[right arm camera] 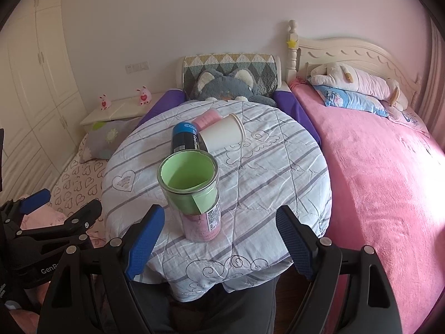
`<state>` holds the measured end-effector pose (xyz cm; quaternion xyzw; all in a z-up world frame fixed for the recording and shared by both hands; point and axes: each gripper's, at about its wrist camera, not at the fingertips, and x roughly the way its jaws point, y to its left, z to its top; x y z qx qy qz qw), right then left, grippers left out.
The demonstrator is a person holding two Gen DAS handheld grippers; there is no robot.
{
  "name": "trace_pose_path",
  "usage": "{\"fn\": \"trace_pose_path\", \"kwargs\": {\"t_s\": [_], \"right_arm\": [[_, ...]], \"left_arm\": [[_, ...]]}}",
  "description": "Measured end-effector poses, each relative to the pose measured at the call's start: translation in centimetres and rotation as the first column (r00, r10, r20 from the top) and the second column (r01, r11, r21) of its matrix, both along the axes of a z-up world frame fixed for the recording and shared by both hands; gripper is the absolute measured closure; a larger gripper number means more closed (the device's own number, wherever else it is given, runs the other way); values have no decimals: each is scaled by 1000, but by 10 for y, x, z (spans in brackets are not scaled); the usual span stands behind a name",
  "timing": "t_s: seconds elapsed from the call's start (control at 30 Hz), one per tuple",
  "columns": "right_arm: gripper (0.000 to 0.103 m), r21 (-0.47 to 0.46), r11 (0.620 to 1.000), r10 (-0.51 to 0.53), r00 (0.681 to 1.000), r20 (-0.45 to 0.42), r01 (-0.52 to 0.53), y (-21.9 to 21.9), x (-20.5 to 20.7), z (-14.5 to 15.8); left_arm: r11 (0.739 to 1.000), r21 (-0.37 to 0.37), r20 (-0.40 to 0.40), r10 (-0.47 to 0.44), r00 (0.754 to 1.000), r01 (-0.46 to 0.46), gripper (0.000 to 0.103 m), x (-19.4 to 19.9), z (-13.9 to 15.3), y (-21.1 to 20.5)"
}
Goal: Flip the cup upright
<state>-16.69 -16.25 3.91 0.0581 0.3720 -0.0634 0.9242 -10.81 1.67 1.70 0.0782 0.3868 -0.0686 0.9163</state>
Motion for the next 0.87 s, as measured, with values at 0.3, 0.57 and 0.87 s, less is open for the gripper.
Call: {"fn": "trace_pose_path", "kwargs": {"t_s": [0.3, 0.57, 0.87], "right_arm": [[20, 15, 1000, 6, 1000, -8, -6, 1, 6, 0], [20, 17, 1000, 5, 1000, -11, -5, 2, 9, -2], [20, 31, 999, -7, 1000, -18, 7, -6, 8, -5]], "left_arm": [[1000, -17, -26, -12, 1000, 11, 0, 4, -2, 2], [999, -7, -12, -33, 999, 33, 0, 1, 3, -3], [999, -5, 23, -33, 999, 33, 0, -1, 9, -3]]}}
